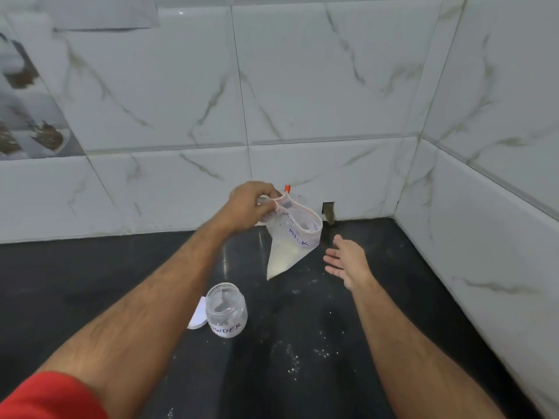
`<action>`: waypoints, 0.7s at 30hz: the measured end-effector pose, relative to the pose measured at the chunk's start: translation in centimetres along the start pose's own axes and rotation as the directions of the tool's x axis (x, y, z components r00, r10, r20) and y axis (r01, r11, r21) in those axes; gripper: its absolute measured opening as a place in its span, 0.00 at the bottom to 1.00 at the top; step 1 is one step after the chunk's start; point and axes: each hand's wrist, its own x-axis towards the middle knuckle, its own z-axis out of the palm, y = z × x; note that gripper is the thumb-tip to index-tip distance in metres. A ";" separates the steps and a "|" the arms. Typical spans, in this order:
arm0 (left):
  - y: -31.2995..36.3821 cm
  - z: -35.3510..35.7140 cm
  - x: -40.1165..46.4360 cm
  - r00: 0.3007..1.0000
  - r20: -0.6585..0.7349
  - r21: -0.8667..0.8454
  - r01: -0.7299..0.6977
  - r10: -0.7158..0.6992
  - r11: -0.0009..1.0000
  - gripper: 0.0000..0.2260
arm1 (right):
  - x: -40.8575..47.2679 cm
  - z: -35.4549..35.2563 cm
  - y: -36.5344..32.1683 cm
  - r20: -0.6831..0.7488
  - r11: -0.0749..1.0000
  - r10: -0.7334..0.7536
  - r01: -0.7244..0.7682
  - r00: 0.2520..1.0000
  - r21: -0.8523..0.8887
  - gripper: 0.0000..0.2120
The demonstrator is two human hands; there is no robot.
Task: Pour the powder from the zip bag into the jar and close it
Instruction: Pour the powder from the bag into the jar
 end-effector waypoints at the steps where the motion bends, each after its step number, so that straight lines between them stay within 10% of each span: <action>1: -0.3 -1.0 -0.1 1.000 0.008 -0.023 -0.002 0.002 1.000 0.06 | 0.0 0.6 0.1 0.046 1.000 0.014 -0.015 0.999 0.025 0.21; 8: -1.3 -5.0 -1.9 0.999 -0.048 -0.202 -0.029 0.020 0.979 0.09 | 0.0 5.4 -1.0 0.244 0.936 0.026 -0.110 0.969 0.336 0.19; 13: -5.6 -5.8 -4.4 0.986 -0.127 -0.327 0.063 -0.110 0.943 0.06 | -0.9 7.3 -2.3 0.127 0.951 -0.103 0.060 0.987 0.303 0.03; 21: -10.5 -5.8 -6.6 0.947 -0.194 -0.418 0.155 -0.255 0.895 0.03 | -3.3 10.3 -5.9 0.132 0.915 -0.401 0.404 0.907 -0.001 0.07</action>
